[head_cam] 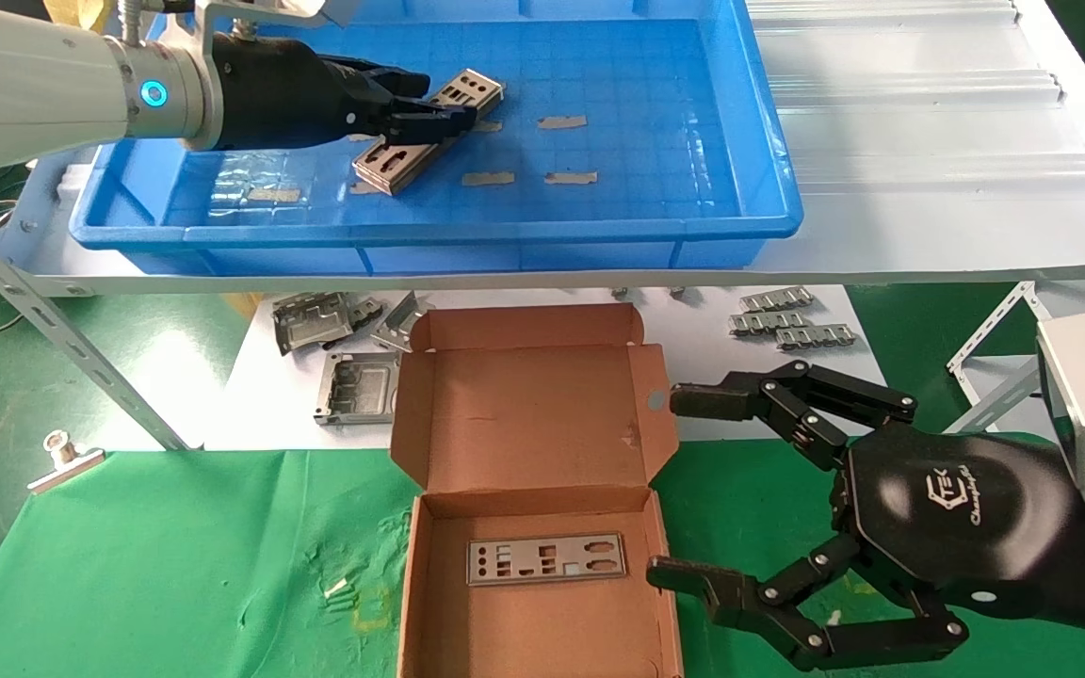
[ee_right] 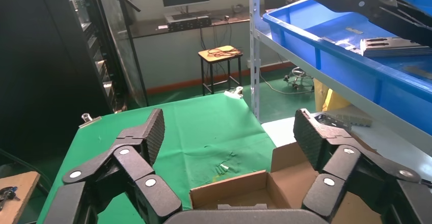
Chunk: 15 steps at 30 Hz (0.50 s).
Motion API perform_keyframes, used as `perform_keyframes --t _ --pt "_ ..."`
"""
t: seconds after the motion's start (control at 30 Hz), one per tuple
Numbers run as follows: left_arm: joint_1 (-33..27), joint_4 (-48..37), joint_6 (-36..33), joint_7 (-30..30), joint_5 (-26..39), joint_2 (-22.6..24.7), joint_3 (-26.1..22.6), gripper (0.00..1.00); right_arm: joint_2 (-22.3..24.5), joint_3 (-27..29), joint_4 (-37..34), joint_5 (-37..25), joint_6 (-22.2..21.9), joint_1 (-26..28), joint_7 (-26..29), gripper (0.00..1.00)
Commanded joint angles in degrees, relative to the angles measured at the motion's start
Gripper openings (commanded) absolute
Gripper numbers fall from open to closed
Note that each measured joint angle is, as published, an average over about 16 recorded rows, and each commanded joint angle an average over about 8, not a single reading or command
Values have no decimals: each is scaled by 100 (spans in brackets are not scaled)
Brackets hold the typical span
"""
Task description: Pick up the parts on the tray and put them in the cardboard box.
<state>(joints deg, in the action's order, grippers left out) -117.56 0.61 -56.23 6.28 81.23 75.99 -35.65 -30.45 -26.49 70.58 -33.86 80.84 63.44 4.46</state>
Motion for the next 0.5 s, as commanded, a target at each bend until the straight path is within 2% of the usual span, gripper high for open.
perform_keyframes --t 0.03,0.5 --pt "4 3 31 10 12 4 -8 0 0 0 0 0 0 0 0 100" --pt "-11 52 53 39 -10 -14 3 0 0 0 0 0 0 0 0 100"
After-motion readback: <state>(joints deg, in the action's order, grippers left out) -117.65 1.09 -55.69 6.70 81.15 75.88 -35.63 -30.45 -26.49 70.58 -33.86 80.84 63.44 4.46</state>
